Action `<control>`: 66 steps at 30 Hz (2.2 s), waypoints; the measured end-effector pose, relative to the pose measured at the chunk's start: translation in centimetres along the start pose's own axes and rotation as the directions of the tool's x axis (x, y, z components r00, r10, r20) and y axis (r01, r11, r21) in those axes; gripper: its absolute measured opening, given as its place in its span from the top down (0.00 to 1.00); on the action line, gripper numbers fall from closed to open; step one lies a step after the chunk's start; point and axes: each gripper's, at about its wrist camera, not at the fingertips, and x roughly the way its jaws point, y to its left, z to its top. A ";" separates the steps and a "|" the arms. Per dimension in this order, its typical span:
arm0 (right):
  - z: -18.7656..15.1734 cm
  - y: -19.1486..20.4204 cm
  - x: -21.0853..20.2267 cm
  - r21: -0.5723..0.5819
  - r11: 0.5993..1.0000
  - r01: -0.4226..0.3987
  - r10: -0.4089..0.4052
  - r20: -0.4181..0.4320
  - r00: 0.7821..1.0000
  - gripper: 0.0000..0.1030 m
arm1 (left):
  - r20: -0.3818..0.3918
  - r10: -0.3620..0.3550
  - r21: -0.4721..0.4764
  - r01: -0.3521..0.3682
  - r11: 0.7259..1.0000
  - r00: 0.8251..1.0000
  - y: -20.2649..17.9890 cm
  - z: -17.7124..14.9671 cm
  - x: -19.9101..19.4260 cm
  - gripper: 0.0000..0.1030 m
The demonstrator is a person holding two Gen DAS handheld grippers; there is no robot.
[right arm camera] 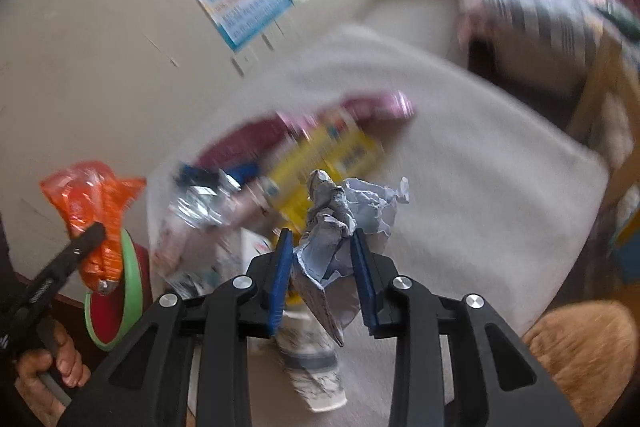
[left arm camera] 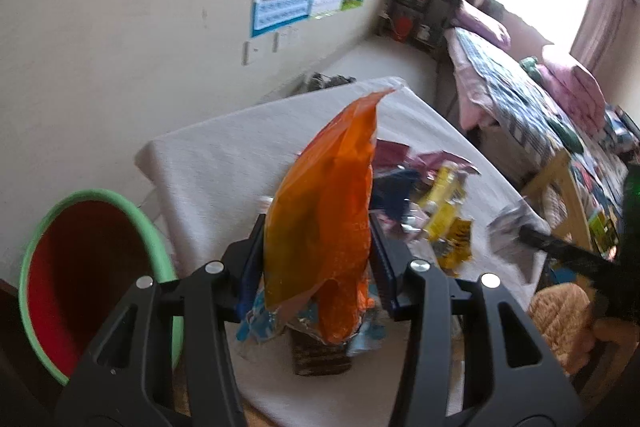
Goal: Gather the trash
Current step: 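Carry both items over the green-rimmed red bucket and open both grippers to drop them, then grasp the white snack box with the left gripper while the right grasps yellow wrapper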
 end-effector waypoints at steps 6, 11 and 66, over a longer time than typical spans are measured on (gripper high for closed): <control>1.6 4.1 -1.2 -0.082 0.994 -0.068 0.072 0.051 0.996 0.72 | 0.022 0.088 -0.048 -0.087 0.995 0.996 3.7 -0.3 -1.3 0.56; 2.0 9.2 -0.1 -0.162 0.973 -0.164 0.168 0.009 0.986 0.71 | 0.029 0.173 -0.091 -0.170 0.981 0.984 7.2 -1.1 -2.6 0.56; -0.1 7.9 5.0 -0.256 0.966 -0.042 0.019 -0.092 0.996 0.61 | -0.085 0.366 -0.170 -0.375 0.911 0.927 14.2 -5.7 -3.8 0.34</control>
